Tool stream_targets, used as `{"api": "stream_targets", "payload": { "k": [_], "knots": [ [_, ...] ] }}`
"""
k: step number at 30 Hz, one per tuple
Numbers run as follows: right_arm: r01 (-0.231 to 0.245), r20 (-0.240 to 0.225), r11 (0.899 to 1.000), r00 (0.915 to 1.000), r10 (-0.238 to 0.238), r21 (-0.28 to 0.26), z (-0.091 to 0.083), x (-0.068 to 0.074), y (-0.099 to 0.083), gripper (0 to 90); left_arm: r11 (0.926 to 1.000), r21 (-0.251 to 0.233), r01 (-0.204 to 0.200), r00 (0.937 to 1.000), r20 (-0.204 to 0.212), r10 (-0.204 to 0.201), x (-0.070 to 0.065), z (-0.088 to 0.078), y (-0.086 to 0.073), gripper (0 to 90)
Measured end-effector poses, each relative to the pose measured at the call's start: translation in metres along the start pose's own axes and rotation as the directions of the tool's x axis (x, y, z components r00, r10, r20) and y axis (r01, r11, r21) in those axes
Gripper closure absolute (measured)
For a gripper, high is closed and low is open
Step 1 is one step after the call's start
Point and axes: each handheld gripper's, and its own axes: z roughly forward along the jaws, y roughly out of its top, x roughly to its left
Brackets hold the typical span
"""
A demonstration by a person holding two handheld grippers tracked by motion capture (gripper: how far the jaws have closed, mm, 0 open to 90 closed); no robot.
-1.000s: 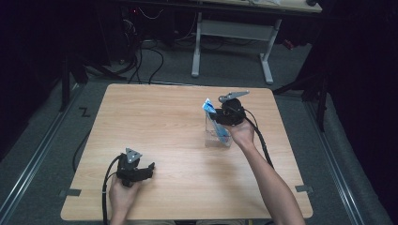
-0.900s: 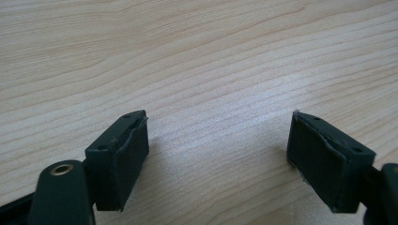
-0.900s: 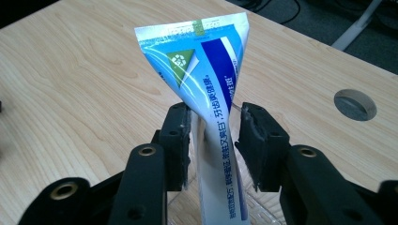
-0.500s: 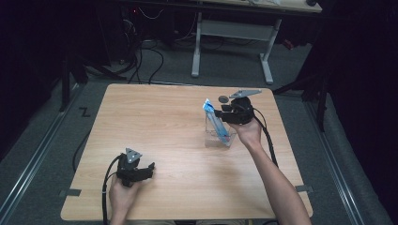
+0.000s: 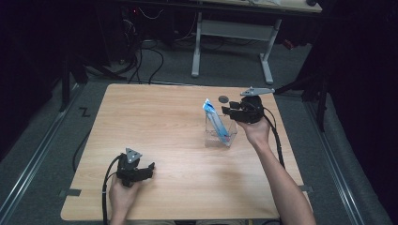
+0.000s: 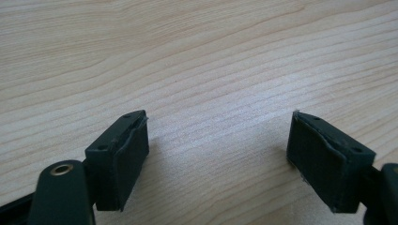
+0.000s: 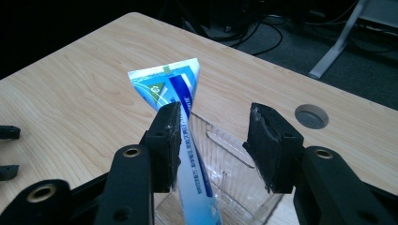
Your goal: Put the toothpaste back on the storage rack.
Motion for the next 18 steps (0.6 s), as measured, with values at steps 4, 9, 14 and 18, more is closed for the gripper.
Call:
{"api": "stream_targets", "payload": {
  "k": [4,9,14,18],
  "knots": [
    [-0.010,0.009,1.000,0.9999,0.010,-0.007,-0.008,-0.005,-0.001,55.0,1.0000,-0.001,0.001,1.0000,0.000,-0.001,0.000,0.000,0.000,21.5],
    [-0.019,0.014,1.000,0.9997,0.020,-0.022,-0.017,-0.010,-0.003,55.4,1.0000,0.000,0.000,1.0000,0.000,0.000,0.000,0.000,0.000,21.5],
    [-0.041,0.029,0.998,0.9987,0.042,-0.041,-0.025,-0.018,-0.011,55.8,1.0000,0.000,0.000,1.0000,0.000,0.000,0.000,0.000,0.000,21.5],
    [-0.045,0.032,0.998,0.9984,0.047,-0.046,-0.030,-0.020,-0.014,55.8,1.0000,0.000,0.000,1.0000,0.000,0.000,0.000,0.000,0.000,21.5]
  ]
}}
